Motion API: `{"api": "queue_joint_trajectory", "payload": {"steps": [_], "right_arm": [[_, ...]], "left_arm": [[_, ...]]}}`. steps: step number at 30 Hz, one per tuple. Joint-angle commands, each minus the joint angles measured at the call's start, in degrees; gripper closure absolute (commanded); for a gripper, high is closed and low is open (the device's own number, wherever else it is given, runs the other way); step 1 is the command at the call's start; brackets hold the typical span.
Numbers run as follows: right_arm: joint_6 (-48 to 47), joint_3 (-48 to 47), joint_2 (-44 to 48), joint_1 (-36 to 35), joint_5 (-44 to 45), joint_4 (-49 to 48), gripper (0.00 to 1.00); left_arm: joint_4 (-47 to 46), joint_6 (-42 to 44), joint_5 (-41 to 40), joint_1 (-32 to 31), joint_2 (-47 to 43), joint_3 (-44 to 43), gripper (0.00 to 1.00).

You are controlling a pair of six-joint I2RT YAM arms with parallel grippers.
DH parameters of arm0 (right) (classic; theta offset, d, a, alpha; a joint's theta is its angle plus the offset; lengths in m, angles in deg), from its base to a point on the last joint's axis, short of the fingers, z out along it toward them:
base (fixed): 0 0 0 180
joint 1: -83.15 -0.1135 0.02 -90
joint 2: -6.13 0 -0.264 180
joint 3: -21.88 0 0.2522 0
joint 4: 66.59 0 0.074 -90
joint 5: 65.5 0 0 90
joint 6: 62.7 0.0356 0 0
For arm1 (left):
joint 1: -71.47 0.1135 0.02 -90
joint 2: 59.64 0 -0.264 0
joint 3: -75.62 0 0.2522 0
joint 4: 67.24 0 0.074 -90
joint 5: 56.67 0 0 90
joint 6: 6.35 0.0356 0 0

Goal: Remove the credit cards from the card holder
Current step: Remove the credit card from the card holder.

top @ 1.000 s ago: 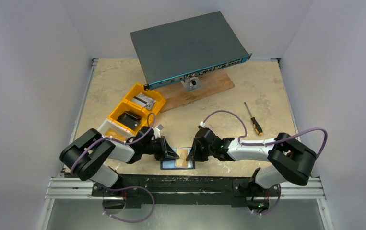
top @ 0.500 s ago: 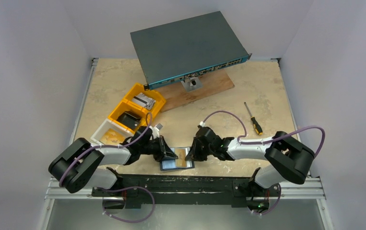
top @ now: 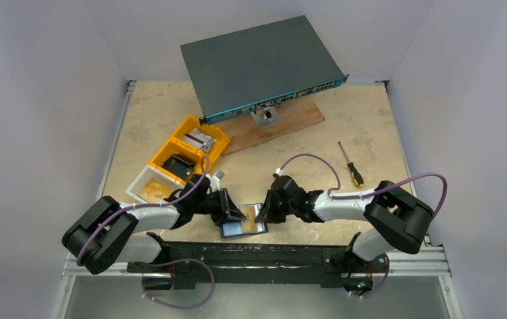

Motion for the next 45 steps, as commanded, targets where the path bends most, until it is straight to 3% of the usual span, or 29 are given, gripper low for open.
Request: {"api": "queue_joint_trajectory", "payload": {"steps": [1, 8, 14, 18, 22, 25, 30, 34, 41, 45], "right_arm": [[-2.6, 3.7, -4.8, 0.4, 7.4, 11.3, 1.00], [-2.6, 3.7, -4.8, 0.4, 7.4, 11.0, 1.00], [-2.6, 3.8, -4.8, 0.4, 7.4, 10.9, 1.00], [-2.5, 4.0, -4.8, 0.4, 7.4, 11.0, 1.00], [-2.5, 3.9, -4.9, 0.4, 7.4, 10.9, 1.00], [-2.6, 3.9, -4.9, 0.4, 7.4, 10.9, 1.00], [-2.6, 3.9, -4.9, 0.4, 7.5, 10.9, 1.00], [-2.6, 3.8, -4.9, 0.5, 7.5, 11.0, 1.00], [-2.5, 3.6, -5.2, 0.5, 7.9, 11.2, 1.00], [-2.5, 3.8, -4.9, 0.5, 8.0, 11.1, 1.00]], "left_arm": [[-4.9, -0.6, 4.4, 0.0, -3.0, -2.1, 0.79], [-8.0, -2.5, 4.8, 0.0, -3.3, -1.3, 0.81], [-8.2, -3.3, 4.8, 0.0, -3.8, -1.1, 1.00], [-7.7, -3.3, 4.9, -0.1, -4.8, -1.0, 1.00], [-7.5, -3.3, 5.0, 0.1, -5.7, -0.7, 0.91], [-7.8, -3.6, 5.0, 0.2, -6.2, -0.4, 0.89], [-8.5, -4.0, 5.2, 0.3, -6.4, 0.0, 0.91], [-8.9, -4.1, 5.4, 0.4, -6.4, 0.1, 1.00], [-8.7, -3.8, 5.7, 0.5, -6.9, 0.3, 1.00], [-4.2, -2.0, 5.5, 1.3, -9.1, 0.6, 1.00]]}}
